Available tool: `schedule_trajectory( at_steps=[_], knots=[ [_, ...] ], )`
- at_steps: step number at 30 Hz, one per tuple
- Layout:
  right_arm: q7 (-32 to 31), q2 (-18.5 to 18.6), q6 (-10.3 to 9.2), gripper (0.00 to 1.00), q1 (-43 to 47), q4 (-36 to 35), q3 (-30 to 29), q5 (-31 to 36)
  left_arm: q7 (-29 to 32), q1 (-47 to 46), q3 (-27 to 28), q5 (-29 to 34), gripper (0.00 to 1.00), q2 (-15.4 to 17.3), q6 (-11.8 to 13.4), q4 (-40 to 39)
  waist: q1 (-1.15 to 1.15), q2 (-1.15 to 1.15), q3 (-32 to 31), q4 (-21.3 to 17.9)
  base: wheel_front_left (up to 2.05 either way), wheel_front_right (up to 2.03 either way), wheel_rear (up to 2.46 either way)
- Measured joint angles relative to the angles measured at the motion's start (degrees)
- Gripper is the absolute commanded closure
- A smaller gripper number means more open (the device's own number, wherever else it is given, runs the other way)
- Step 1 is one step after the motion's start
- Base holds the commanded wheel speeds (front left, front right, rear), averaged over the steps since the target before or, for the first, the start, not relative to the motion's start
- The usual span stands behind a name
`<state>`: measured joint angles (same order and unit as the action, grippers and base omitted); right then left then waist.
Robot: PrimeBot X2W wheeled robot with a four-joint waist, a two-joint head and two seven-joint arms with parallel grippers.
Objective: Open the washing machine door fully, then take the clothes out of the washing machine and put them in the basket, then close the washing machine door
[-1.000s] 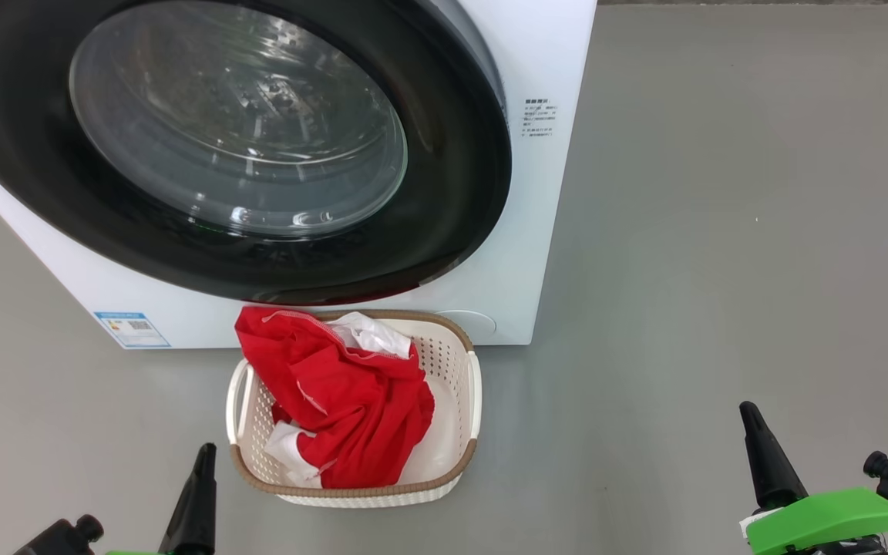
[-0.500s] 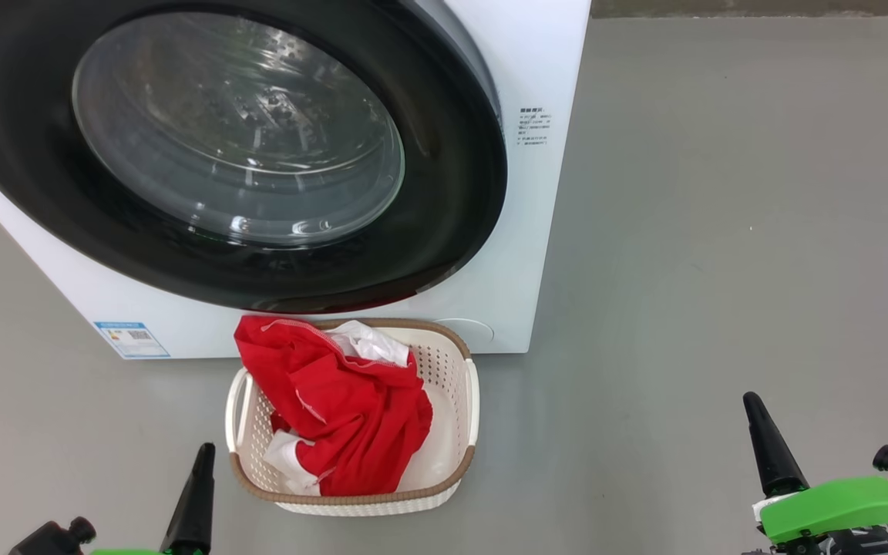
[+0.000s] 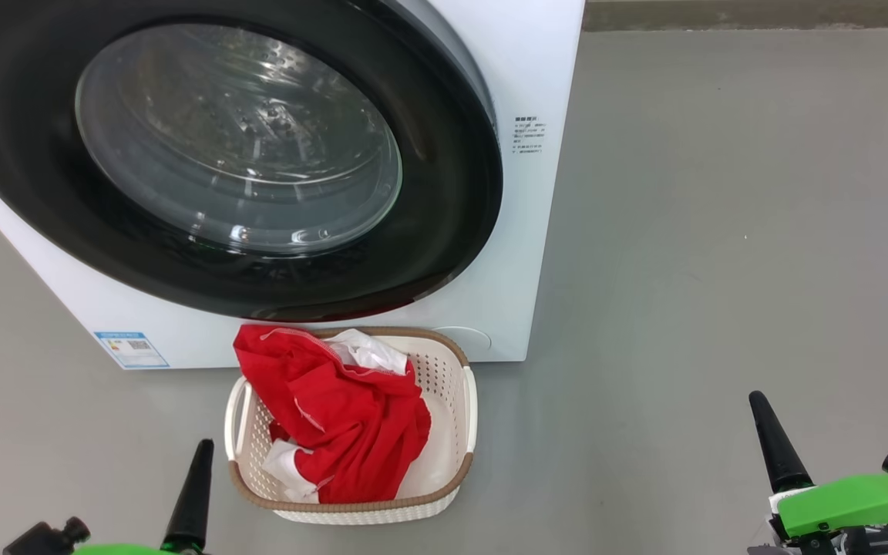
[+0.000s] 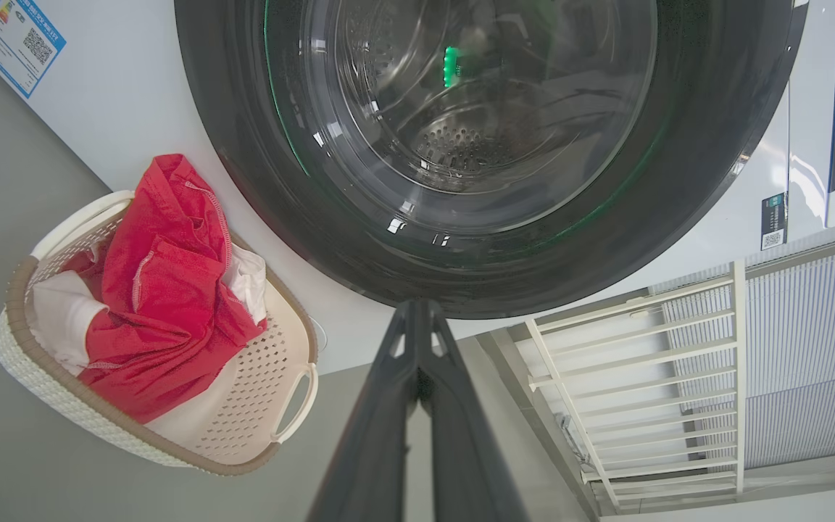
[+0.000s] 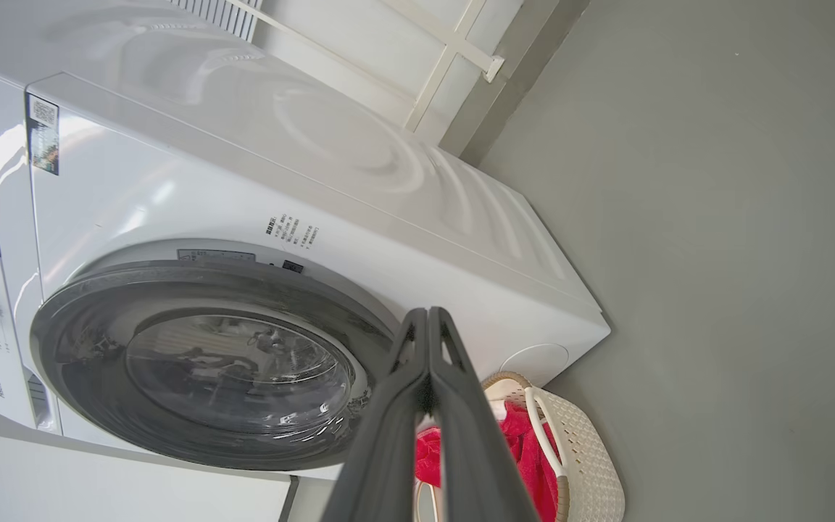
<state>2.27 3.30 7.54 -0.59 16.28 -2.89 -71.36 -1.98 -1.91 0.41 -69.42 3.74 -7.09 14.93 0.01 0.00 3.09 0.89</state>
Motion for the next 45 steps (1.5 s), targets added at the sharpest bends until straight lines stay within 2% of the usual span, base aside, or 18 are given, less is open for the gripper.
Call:
schedule_trajectory(
  at_steps=[40,45],
  knots=[
    [-6.83,0.15,-0.01,1.00,-2.36,-0.60,-2.23,-21.82,6.49,-1.87,1.90,-23.79,1.00,-0.11,0.00,0.19,0.00,0.00,-2.92,-0.89,0.00,0.00,0.00],
    [-6.84,0.15,-0.01,1.00,-2.97,-0.65,-2.30,-22.23,6.53,-1.87,2.07,-24.13,1.00,-0.14,0.00,0.22,0.00,0.00,-2.92,-0.89,0.00,0.00,0.00]
  ],
)
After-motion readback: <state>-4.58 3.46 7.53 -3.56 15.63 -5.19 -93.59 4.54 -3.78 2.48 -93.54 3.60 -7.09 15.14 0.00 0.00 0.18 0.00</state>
